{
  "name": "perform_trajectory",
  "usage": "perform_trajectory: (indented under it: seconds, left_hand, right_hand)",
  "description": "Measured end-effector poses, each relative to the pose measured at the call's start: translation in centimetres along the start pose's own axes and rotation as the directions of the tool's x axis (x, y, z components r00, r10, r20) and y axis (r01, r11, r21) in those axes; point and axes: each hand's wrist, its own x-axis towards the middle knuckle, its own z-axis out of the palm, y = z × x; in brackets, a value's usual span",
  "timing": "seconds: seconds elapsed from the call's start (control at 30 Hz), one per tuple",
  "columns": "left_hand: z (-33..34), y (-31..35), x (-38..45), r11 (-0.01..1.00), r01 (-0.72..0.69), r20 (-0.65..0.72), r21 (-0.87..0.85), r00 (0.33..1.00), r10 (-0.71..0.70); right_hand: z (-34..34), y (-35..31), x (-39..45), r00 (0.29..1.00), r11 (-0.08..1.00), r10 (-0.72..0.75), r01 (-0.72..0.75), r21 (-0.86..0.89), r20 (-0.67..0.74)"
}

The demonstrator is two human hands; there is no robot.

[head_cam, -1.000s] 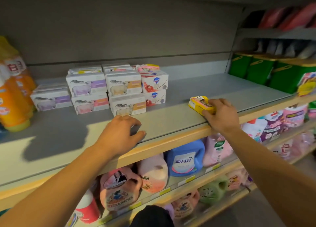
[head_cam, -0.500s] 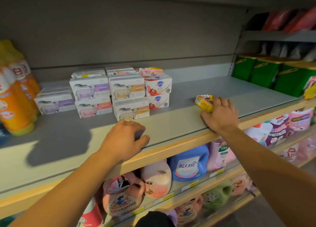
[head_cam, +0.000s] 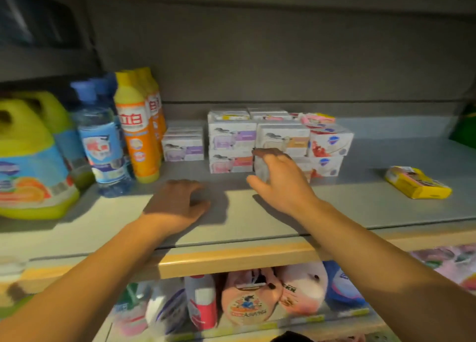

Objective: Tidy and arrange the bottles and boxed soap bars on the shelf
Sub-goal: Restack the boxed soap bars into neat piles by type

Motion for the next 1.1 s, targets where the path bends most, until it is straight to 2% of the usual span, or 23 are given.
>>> perform_trajectory:
  seconds: [0.13,0.23,0.47,0.63,0.8,0.97,1.1]
  left_hand:
    - [-1.2,-3.7,-0.1,0.999,0.036,-0.034,0.013,0.999,-0.035]
    - [-0.8,-5.0,0.2,1.0,-0.003,-0.046,-0.022,0.999,0.001]
    - [0.1,-6.3,0.4,0.992,-0.083,-0.151,-0.097,0.986,0.067]
    - [0.1,-6.4,0.5,0.986,-0.094,-0.157,-0.141,0.985,0.071]
    - [0.1,-6.2,0.2,0.982,-0.092,-0.169,-0.164,0.983,0.064]
    - [0.1,-6.3,0.1,0.979,-0.094,-0.188,-0.179,0.98,0.06]
    - [-0.1,-6.1,0.1,0.967,-0.079,-0.174,-0.243,0.984,0.037]
  right_hand:
    - [2.1,-2.9,4.9,0.997,0.994,-0.078,0.079,-0.076,0.02]
    - [2.6,-3.3,8.5,0.994,0.968,-0.109,0.107,-0.228,0.005]
    - [4.3,-3.3,12.6,0.996,0.865,-0.09,0.075,-0.496,-0.006]
    - [4.3,-3.8,13.2,0.995,0.91,-0.089,0.062,-0.41,-0.047]
    - [3.9,-4.1,13.1,0.996,0.908,-0.091,0.087,-0.41,0.011]
    - [3.8,-4.0,12.5,0.991,0.925,-0.121,0.09,-0.37,-0.064]
    - [3.2,-4.8,11.2,0.979,0.959,-0.178,0.15,-0.241,-0.098]
